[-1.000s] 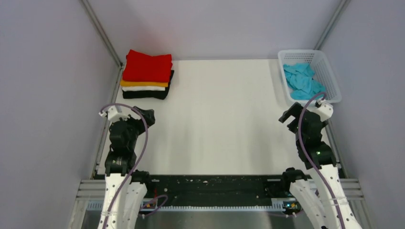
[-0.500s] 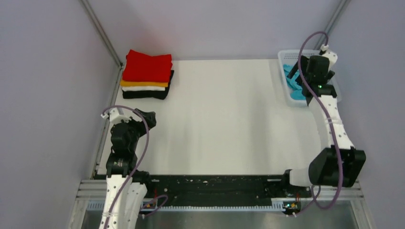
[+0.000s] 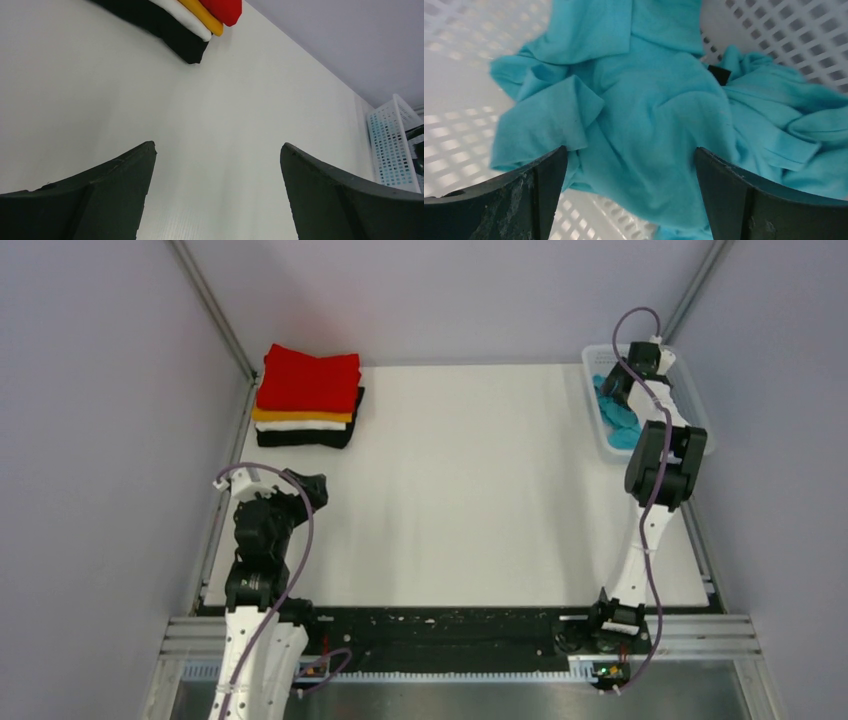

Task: Fold and stack the t-shirts
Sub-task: Grab crumpled tshirt from bin with the right arm, then move the tshirt to the center of the board

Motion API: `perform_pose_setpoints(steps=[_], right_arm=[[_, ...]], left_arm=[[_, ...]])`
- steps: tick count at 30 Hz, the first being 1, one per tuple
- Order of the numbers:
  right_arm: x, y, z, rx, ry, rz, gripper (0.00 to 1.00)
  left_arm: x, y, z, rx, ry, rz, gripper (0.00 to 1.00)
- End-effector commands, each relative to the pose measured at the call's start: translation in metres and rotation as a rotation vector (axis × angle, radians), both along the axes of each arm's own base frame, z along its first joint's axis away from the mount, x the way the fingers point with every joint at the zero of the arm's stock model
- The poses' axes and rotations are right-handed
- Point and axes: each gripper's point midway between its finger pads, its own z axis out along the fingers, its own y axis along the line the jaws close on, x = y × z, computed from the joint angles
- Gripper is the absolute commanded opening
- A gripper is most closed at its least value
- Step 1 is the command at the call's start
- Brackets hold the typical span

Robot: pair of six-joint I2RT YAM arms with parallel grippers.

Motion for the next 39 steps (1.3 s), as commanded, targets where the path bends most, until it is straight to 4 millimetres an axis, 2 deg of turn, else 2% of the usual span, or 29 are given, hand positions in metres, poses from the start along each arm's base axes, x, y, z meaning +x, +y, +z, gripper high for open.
perform_pose_setpoints(steps=[1,4,5,6,8,10,12,13,15,17,19,22,26,28,30,33,35,37,38,39], right_arm=[[0.01,-0.011,-0.018,0.021,0.006,-0.068,0.95],[0.005,-0.009,-0.051,0.048,0.044,-0.079,0.88],[0.003,-0.008,-0.059,0.057,0.052,-0.081,0.83],[0.002,-0.008,-0.065,0.069,0.052,-0.079,0.71],[0.002,-0.006,-0.065,0.094,0.035,-0.062,0.3],[0.003,-0.006,-0.045,0.084,-0.011,-0.048,0.0],[0.004,-0.007,-0.002,0.044,-0.082,-0.015,0.0],[0.004,-0.006,0.04,0.018,-0.153,0.013,0.0],[-0.004,0.002,0.108,-0.026,-0.262,0.079,0.0],[-0.022,0.017,0.177,-0.052,-0.373,0.16,0.0],[-0.049,0.038,0.23,-0.053,-0.468,0.232,0.0],[-0.087,0.085,0.295,-0.052,-0.595,0.398,0.0],[-0.135,0.191,0.354,-0.033,-0.679,0.753,0.0],[-0.162,0.249,0.378,-0.021,-0.728,0.936,0.0],[-0.191,0.297,0.397,0.027,-0.786,1.1,0.0],[-0.227,0.351,0.41,0.108,-0.846,1.314,0.0],[-0.241,0.373,0.405,0.163,-0.848,1.415,0.0],[-0.239,0.378,0.39,0.165,-0.817,1.42,0.0],[-0.233,0.375,0.377,0.157,-0.787,1.388,0.0],[-0.223,0.37,0.349,0.139,-0.724,1.344,0.06]], left_arm=[[0.005,0.0,0.017,0.014,-0.069,-0.007,0.99],[0.003,-0.007,0.02,0.011,-0.092,-0.046,0.99],[0.003,-0.009,0.021,0.011,-0.106,-0.061,0.99],[0.002,-0.01,0.021,0.011,-0.113,-0.067,0.99],[0.001,-0.008,0.023,0.011,-0.122,-0.051,0.99],[-0.001,-0.005,0.024,0.007,-0.119,-0.031,0.99],[-0.002,-0.007,0.026,0.003,-0.125,-0.04,0.99],[-0.002,-0.008,0.027,-0.003,-0.128,-0.047,0.99],[-0.002,-0.007,0.026,-0.006,-0.124,-0.042,0.99],[-0.002,-0.005,0.024,-0.016,-0.107,-0.026,0.99],[-0.003,-0.006,0.025,-0.032,-0.093,-0.025,0.99],[-0.004,-0.01,0.027,-0.057,-0.09,-0.04,0.99],[-0.008,-0.017,0.034,-0.079,-0.092,-0.074,0.99],[-0.013,-0.02,0.04,-0.084,-0.1,-0.09,0.99],[-0.017,-0.019,0.043,-0.108,-0.102,-0.075,0.99],[-0.023,-0.024,0.046,-0.145,-0.122,-0.087,0.99],[-0.027,-0.028,0.049,-0.159,-0.136,-0.111,0.99],[-0.029,-0.028,0.048,-0.163,-0.127,-0.106,0.99],[-0.03,-0.026,0.047,-0.162,-0.113,-0.093,0.99],[-0.031,-0.024,0.046,-0.158,-0.099,-0.079,0.99]])
